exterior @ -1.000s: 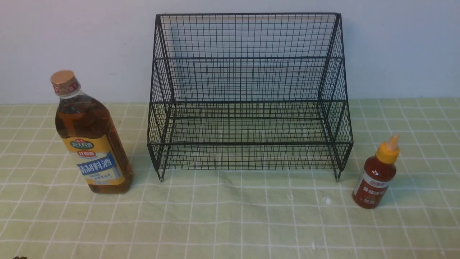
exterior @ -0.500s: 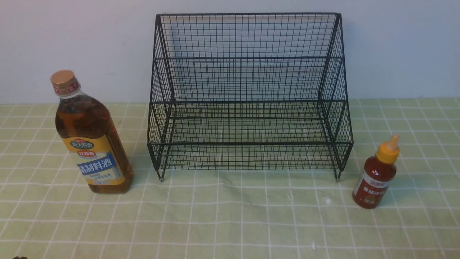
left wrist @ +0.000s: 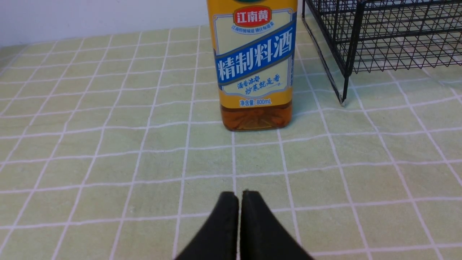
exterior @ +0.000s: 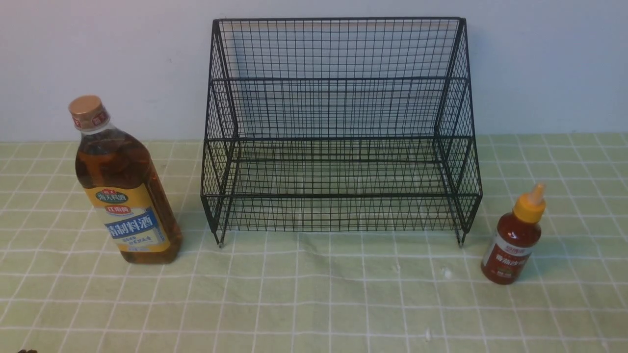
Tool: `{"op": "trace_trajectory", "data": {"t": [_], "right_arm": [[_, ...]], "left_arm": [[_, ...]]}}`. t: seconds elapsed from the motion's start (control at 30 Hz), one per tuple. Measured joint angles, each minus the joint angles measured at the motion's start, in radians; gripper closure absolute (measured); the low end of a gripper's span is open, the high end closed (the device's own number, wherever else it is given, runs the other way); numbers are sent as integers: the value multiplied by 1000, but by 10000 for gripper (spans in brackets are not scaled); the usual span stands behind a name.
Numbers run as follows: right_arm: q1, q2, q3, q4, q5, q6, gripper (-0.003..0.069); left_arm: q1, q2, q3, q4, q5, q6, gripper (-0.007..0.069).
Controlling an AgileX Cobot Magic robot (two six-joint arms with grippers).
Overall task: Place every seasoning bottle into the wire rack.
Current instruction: Use the right arm to grab the condiment bottle closest to it
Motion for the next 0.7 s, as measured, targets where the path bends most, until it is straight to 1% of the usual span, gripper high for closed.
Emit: {"op": "trace_trajectory", "data": {"t": [0.07, 0.2, 0.23, 0.33, 0.4, 0.43, 0.5, 0.53, 0.63, 0.7], "right_arm": [[0, 0, 0, 3, -11, -50, 673], [1, 0, 0, 45, -76, -65, 673], [3, 0, -7, 61, -75, -65, 673], [14, 0, -60, 68, -6, -77, 673], [18, 41, -194, 33, 151, -131, 673], [18, 55, -216, 20, 177, -145, 673], [18, 127, -306, -12, 281, -177, 673], [18, 223, -399, -53, 390, -219, 673], [18, 424, -568, -127, 587, -298, 673], [18, 577, -695, -168, 730, -329, 673]], "left_arm": [[0, 0, 0, 0, 0, 0, 631], [0, 0, 0, 0, 0, 0, 631], [0, 0, 0, 0, 0, 0, 631], [0, 0, 0, 0, 0, 0, 631], [0, 0, 0, 0, 0, 0, 631], [0, 0, 0, 0, 0, 0, 631], [0, 0, 0, 0, 0, 0, 631], [0, 0, 0, 0, 0, 0, 631], [0, 0, 0, 0, 0, 0, 631], [0, 0, 0, 0, 0, 0, 631]]}}
